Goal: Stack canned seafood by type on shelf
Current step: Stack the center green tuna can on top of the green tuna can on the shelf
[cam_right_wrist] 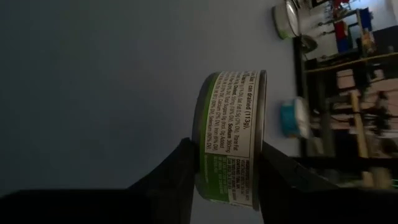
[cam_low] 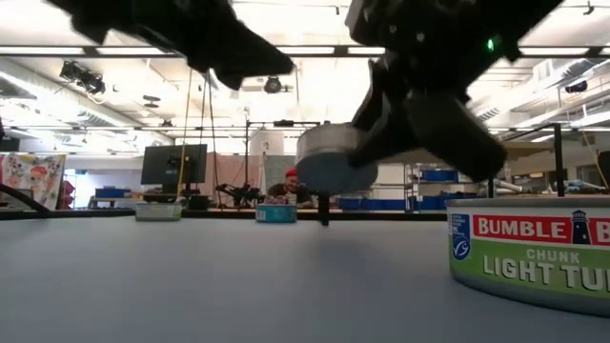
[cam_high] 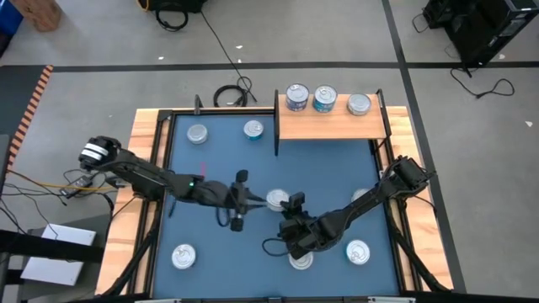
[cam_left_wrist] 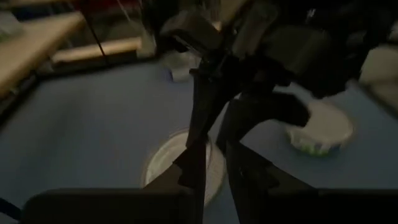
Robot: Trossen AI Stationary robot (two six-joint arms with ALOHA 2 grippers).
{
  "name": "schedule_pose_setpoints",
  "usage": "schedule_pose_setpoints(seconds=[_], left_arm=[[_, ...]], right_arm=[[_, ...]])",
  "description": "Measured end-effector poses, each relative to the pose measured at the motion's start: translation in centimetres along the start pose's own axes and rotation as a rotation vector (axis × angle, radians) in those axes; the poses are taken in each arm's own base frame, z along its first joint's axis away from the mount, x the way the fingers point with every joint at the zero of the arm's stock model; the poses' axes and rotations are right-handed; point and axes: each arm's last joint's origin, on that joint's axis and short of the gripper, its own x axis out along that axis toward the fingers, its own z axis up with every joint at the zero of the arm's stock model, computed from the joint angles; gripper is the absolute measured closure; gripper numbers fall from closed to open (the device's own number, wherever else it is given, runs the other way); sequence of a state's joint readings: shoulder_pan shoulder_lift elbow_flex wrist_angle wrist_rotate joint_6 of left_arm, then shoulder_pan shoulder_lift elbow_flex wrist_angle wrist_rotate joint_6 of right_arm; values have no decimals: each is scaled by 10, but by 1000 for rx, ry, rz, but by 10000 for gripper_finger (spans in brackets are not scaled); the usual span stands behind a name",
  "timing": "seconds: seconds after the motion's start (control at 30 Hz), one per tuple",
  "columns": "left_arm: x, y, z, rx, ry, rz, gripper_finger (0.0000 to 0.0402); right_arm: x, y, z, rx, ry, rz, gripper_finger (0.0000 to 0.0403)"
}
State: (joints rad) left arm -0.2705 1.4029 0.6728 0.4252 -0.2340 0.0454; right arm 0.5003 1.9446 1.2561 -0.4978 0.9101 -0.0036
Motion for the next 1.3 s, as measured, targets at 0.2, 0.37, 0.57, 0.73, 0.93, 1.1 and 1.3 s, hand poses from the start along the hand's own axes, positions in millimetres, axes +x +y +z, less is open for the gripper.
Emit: schedule_pose_setpoints(seconds=[0.2,0.37,0.57,0.73,0.93,1.1,1.3], left_arm=[[-23,13,-8,-56,-185,43,337],[-30,25,-6,-66,-233,84,337],[-31,34,-3,-31,-258,126,337],[-31,38,-2,-38,-266,141,337],[-31,38,-2,-36,-274,141,337],[-32,38,-1,-37,-285,143,337],[-32,38,0,-34,-291,144,337]], right_arm=[[-24,-33,15,-114,131,-60,275],[-54,-79,19,-161,267,-154,275],[-79,-146,6,-7,283,-208,275],[-92,-201,-24,129,289,-281,275],[-89,-242,-70,181,390,-342,275],[-79,-256,-103,162,511,-349,274],[-65,-257,-133,71,640,-327,274]])
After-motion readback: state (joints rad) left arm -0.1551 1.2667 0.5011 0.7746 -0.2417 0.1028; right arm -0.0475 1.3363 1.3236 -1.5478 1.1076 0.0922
